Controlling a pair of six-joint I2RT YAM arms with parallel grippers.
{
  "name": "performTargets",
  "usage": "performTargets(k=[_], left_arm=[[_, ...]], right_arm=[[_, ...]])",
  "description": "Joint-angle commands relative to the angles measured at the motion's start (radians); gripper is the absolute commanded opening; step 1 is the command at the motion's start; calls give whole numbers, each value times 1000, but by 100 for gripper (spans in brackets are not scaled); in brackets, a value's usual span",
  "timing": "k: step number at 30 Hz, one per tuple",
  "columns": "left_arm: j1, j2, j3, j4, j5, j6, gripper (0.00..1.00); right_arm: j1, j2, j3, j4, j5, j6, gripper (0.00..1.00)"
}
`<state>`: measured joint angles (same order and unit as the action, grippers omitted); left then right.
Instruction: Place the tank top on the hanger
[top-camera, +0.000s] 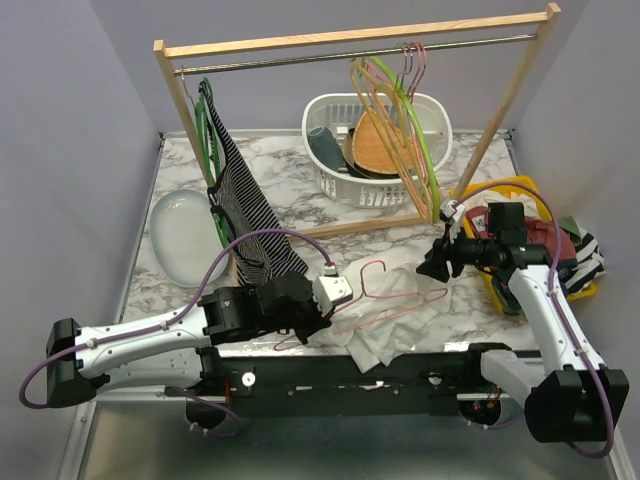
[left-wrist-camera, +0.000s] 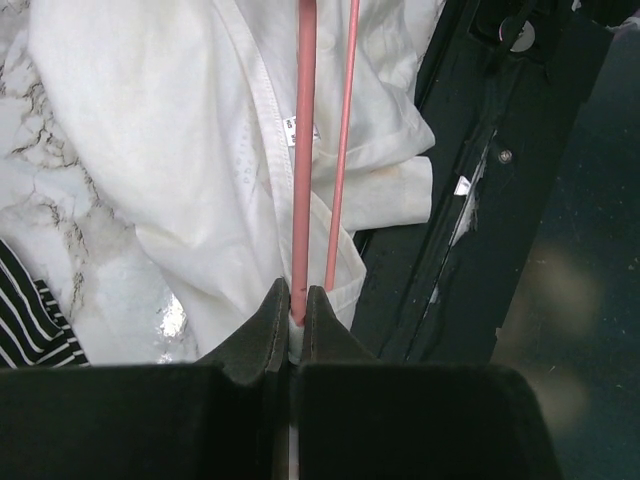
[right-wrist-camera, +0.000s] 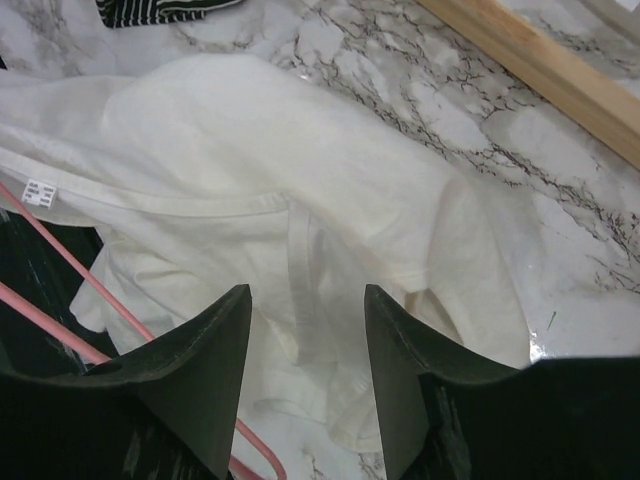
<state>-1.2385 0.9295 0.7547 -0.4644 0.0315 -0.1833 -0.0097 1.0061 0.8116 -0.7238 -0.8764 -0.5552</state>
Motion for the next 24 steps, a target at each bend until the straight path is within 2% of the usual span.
performTargets(k=[1, 5, 11, 14, 15, 17, 18, 23, 24], left_arm=[[-3, -26, -3, 35, 24, 30, 0], [-1, -15, -2, 27, 24, 31, 0], [-1, -14, 0, 29, -4, 38, 0], [2, -17, 3, 23, -24, 42, 0], [2, -21, 3, 17, -25, 45, 0], [7, -31, 2, 9, -57, 53, 0], [8, -41, 0, 1, -68, 51, 0], [51, -84, -5, -3, -113, 44, 0], [60, -92, -2, -9, -113, 44, 0]], right_arm=[[63, 54, 8, -20, 102, -35, 58], [143, 101, -8, 12, 180, -20, 60], [181, 167, -32, 67, 267, 15, 60], [188, 172, -42, 106, 312, 49, 55], [188, 173, -37, 106, 324, 57, 41], [188, 170, -22, 98, 358, 60, 28], [186, 155, -11, 98, 367, 67, 17], [159, 88, 8, 101, 401, 86, 1], [146, 78, 8, 103, 410, 87, 1]])
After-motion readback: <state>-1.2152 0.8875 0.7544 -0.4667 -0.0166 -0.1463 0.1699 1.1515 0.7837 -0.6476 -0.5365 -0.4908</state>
